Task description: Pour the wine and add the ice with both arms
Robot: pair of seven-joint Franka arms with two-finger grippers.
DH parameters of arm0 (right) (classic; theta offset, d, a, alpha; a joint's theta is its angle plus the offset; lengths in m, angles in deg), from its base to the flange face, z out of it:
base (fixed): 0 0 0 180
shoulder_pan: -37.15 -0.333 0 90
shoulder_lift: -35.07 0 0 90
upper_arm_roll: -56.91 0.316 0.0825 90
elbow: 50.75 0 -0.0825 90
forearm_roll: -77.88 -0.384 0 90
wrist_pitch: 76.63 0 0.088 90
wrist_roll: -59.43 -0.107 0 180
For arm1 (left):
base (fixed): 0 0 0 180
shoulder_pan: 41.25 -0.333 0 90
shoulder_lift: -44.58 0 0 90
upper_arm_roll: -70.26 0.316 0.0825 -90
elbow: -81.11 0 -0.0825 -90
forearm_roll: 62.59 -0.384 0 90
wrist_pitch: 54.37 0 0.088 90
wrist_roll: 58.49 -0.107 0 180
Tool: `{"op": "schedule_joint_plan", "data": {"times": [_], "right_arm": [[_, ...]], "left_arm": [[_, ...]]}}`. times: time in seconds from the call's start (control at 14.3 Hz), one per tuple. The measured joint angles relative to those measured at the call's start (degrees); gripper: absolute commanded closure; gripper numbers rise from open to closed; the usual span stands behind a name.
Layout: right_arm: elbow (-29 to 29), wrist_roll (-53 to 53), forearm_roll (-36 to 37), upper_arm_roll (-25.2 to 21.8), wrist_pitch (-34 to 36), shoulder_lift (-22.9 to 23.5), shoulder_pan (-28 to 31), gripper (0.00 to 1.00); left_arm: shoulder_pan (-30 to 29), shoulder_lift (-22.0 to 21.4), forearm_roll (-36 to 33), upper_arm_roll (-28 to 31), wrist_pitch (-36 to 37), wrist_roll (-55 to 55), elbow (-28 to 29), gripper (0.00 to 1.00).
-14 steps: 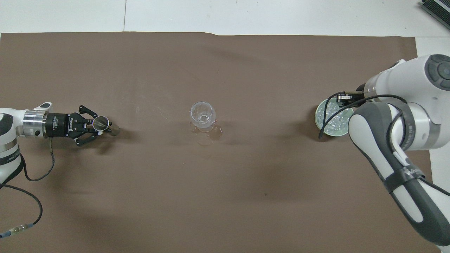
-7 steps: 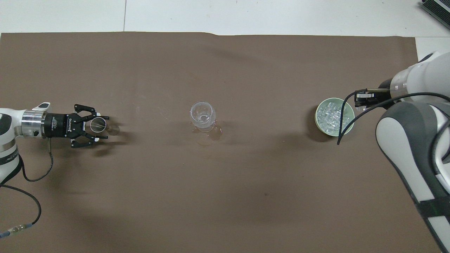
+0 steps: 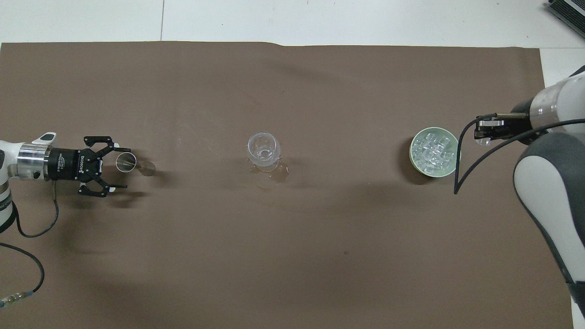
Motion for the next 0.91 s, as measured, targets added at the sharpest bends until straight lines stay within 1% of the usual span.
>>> {"op": "schedule_joint_plan", "data": {"times": [0.14,0.35,0.7,0.91], "right_arm": [[0.2,0.0,0.0,-0.05,0.0,-0.25,0.03,1.0],[0.49,0.0,0.0,-0.06,0.27,-1.03,0.05,1.0],[1.3,0.0,0.02,-0.17,0.94,-1.27,0.4,1.0],[3.45,0.0,0.02,0.7,3.2,-1.08,0.42,1.0]], "left_arm": [[-0.05,-0.79,-2.73,-1.12,-0.09,-0.02,-2.56,0.0],[-0.09,-3.23,-7.62,-3.07,-0.74,0.5,-6.51,0.0],[-0.1,-6.82,-15.24,-5.91,-1.1,1.54,-10.38,0.0],[0.0,-8.8,-20.22,-7.41,-1.16,1.54,-12.98,0.0]]}}
